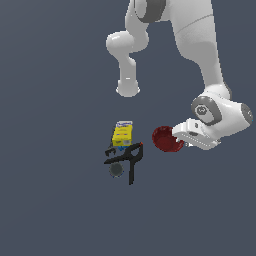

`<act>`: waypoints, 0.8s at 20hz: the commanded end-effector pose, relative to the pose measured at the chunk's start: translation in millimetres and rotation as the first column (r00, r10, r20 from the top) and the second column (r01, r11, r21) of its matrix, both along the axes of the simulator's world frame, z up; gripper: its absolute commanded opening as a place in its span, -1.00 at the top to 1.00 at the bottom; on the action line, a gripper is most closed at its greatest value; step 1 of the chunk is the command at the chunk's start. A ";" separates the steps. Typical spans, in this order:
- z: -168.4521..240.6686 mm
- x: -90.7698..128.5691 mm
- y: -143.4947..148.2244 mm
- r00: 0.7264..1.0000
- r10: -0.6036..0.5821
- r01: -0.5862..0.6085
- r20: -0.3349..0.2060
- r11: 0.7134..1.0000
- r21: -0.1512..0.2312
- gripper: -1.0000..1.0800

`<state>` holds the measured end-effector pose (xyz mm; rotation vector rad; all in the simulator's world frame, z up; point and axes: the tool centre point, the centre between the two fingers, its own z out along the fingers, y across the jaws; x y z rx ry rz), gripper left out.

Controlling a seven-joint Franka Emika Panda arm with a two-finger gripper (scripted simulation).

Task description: Pick up a designated object from a clutter of objects.

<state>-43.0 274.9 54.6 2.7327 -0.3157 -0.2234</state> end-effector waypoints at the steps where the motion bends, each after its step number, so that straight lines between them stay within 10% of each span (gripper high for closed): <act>1: -7.4 -1.8 -2.9 1.000 -0.001 0.001 -0.001 1.000 -0.001 -0.23; 8: -23.3 -5.9 -9.0 1.000 -0.002 0.002 0.000 1.000 -0.002 -0.23; 9: -23.3 -5.9 -9.0 1.000 -0.002 0.002 0.000 1.000 -0.002 1.00; 16: -23.3 -5.9 -9.0 1.000 -0.002 0.002 0.000 1.000 -0.002 1.00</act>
